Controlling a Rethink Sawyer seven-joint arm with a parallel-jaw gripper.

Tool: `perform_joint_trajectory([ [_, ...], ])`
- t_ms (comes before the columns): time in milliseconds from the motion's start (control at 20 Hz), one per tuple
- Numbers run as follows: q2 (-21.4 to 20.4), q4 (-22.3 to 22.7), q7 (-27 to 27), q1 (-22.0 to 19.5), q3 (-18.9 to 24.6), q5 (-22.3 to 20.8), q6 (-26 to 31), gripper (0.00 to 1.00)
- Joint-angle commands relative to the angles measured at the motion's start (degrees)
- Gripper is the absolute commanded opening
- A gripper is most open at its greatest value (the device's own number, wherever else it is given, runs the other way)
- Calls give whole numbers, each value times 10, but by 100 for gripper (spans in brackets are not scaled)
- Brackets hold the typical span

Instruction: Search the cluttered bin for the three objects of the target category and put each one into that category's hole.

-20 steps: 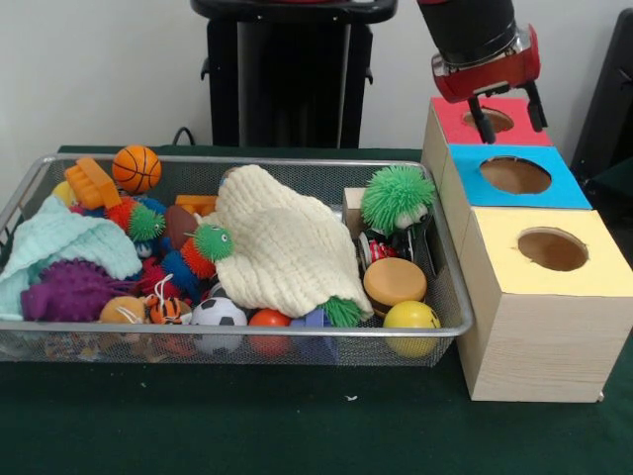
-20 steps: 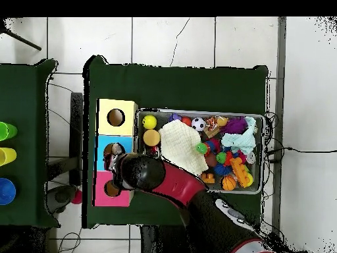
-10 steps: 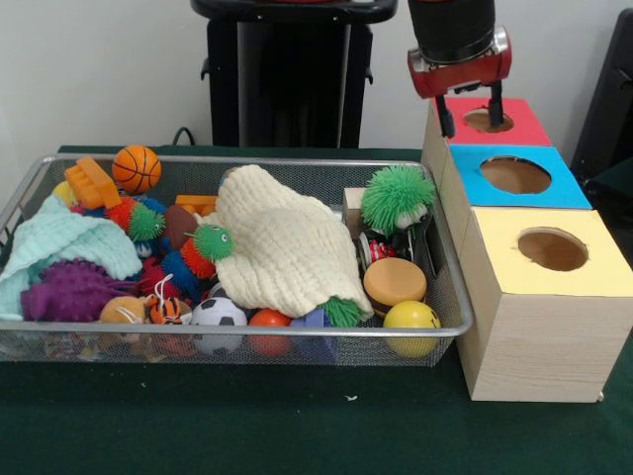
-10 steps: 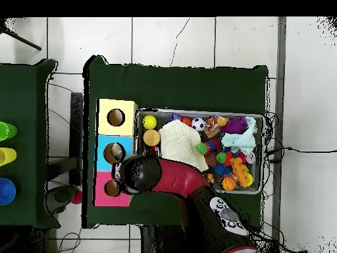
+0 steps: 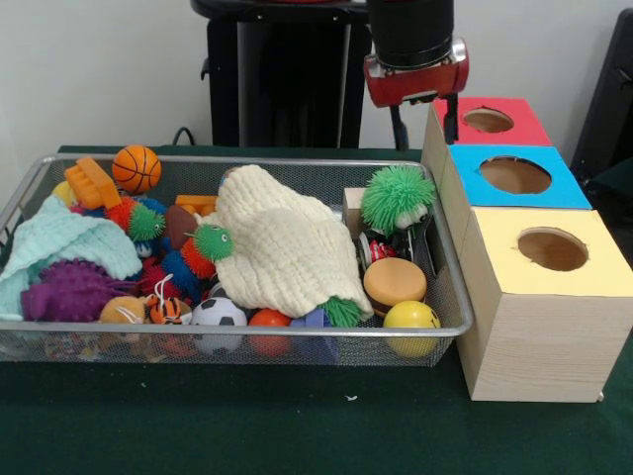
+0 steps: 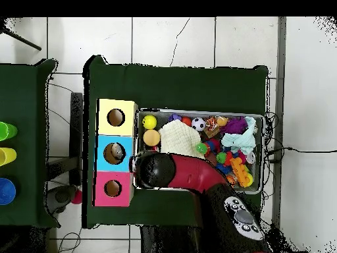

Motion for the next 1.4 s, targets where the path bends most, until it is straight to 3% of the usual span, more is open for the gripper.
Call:
perform_joint_trajectory([
  [50, 6, -72, -10, -22, -39, -91, 1, 100],
  [650, 55, -126, -17, -25, -61, -258, -60, 100],
  [950, 77, -145, 14, -10, -78, -314, -100, 100],
  [1400, 106, -174, 44, 24, -115, -354, -156, 100],
])
